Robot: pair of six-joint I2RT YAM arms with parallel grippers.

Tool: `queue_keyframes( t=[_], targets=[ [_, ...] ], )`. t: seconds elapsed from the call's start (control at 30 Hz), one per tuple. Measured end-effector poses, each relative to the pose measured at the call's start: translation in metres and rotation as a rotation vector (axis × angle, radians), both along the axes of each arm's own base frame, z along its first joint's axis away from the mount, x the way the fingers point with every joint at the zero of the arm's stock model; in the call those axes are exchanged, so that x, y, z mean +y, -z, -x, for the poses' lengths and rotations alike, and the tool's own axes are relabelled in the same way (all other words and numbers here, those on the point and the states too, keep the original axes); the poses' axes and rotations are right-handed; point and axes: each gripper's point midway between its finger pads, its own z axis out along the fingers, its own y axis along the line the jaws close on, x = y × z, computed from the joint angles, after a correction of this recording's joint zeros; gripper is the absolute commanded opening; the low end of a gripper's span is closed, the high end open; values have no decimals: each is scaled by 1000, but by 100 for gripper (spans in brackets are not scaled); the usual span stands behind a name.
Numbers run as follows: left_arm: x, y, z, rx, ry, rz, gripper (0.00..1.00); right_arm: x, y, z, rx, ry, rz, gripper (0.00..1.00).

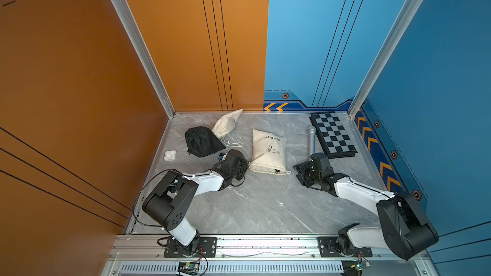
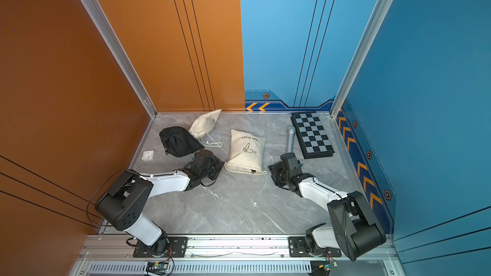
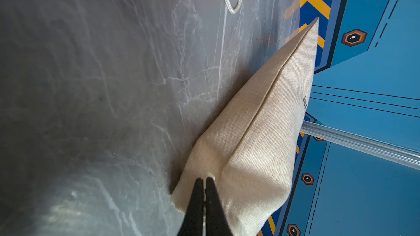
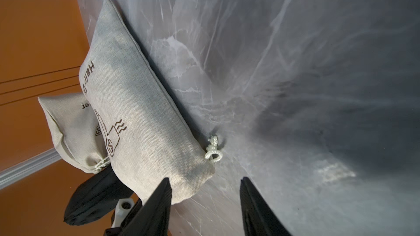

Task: Pack away hair dryers
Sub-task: Pull the drawstrings on both sides of the drawstring bag.

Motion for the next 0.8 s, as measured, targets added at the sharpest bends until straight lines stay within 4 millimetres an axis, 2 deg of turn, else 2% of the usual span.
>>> queue_keyframes(
  t=[0.4,0.8],
  targets=[
    [-2,-5,-3,-27,0,17,0,22,8,-5,84,66,-86,43],
    [-3,-7,-4,-36,1,24,0,20,22,-11,119,103,-56,39]
  ],
)
